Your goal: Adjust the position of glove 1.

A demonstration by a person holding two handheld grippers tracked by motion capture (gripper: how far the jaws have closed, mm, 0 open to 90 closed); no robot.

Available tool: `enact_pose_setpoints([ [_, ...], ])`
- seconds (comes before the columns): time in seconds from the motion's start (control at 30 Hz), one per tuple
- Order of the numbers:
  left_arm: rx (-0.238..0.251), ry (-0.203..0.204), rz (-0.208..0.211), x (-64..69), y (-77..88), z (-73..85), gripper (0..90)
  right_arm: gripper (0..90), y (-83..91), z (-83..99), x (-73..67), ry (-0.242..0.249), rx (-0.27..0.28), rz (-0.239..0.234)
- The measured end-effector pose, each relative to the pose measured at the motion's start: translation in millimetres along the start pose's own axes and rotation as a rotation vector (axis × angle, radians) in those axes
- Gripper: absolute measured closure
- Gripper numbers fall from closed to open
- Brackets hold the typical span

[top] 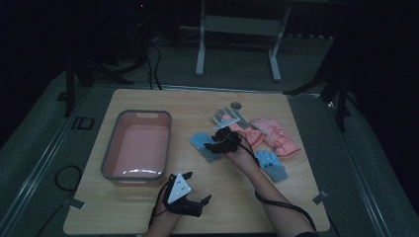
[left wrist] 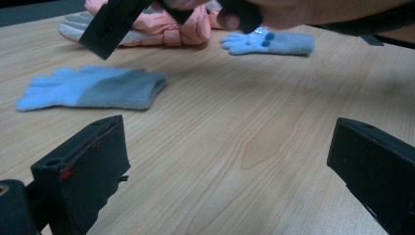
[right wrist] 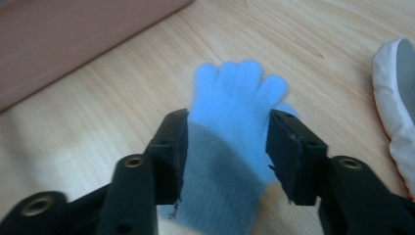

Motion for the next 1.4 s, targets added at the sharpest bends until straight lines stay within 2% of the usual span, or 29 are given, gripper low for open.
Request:
enact_pose_setpoints([
  [0.1, 0.000, 0.005, 0.001, -0.3, -0.1, 0.0, 1.8, 54.5, -8.5, 0.5, 4.5, -0.019, -0.016, -0.008],
  [0.33, -0.001, 0.002, 0.000, 0.0, 0.0, 0.0, 1.8, 56.4, -26.9, 3.3, 9.0, -0.013, -0.043, 0.005],
  [0.6, 0.003, 0.006, -0.001, -0.2, 0.3, 0.1, 1.8, 56.2, -38.7, 9.4, 12.1, -0.017, -0.060, 0.003],
  [0.73, 0.000, 0.003, 0.000, -0.1, -0.1, 0.0, 1.8, 57.5, -39.6, 9.7, 11.1, 0.004, -0.063, 0.012],
  [0.77, 0.000, 0.004, -0.001, -0.1, 0.0, 0.0, 1.8, 61.3, -40.3, 10.2, 10.2, 0.025, -0.059, 0.019],
  [0.87, 0.000, 0.007, -0.002, -0.2, -0.1, 0.1, 1.8, 71.1, -41.5, 10.6, 8.3, 0.042, -0.045, 0.025],
  [0.93, 0.000, 0.007, -0.002, -0.2, -0.1, 0.1, 1.8, 71.1, -42.0, 10.7, 7.6, 0.049, -0.041, 0.023],
  [0.97, -0.001, 0.009, -0.002, -0.5, -0.3, 0.0, 1.8, 79.7, -42.8, 10.5, 4.5, 0.043, -0.037, 0.025],
  [1.03, 0.000, 0.012, -0.003, -0.9, 0.0, 0.0, 1.8, 81.8, -42.8, 9.9, 2.9, 0.025, -0.039, 0.028],
  [1.1, 0.001, 0.014, -0.004, -1.0, 0.2, 0.1, 1.8, 83.2, -40.6, 9.3, 1.0, -0.014, -0.037, 0.041],
  [1.17, 0.002, 0.014, -0.004, -1.0, 0.3, 0.1, 1.8, 83.7, -34.4, 8.6, -3.4, -0.026, -0.032, 0.060],
  [1.27, 0.004, 0.014, -0.008, -1.0, 0.4, 0.1, 1.8, 83.9, -13.5, 5.5, -9.7, -0.091, 0.027, 0.078],
  [1.4, 0.004, 0.014, -0.011, -1.0, 0.4, 0.1, 1.8, 84.0, 22.3, 3.2, -24.2, -0.130, 0.082, 0.135],
])
Point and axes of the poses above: each handheld gripper's, and its own axes: y roughly backward along the jaws, z roughly out of its underside, x roughly to its right, the point moved 3 cm from there along -y, roughly forward along the jaws, and after that the axes turned 8 degrees about -z, right-handed, at the moved point
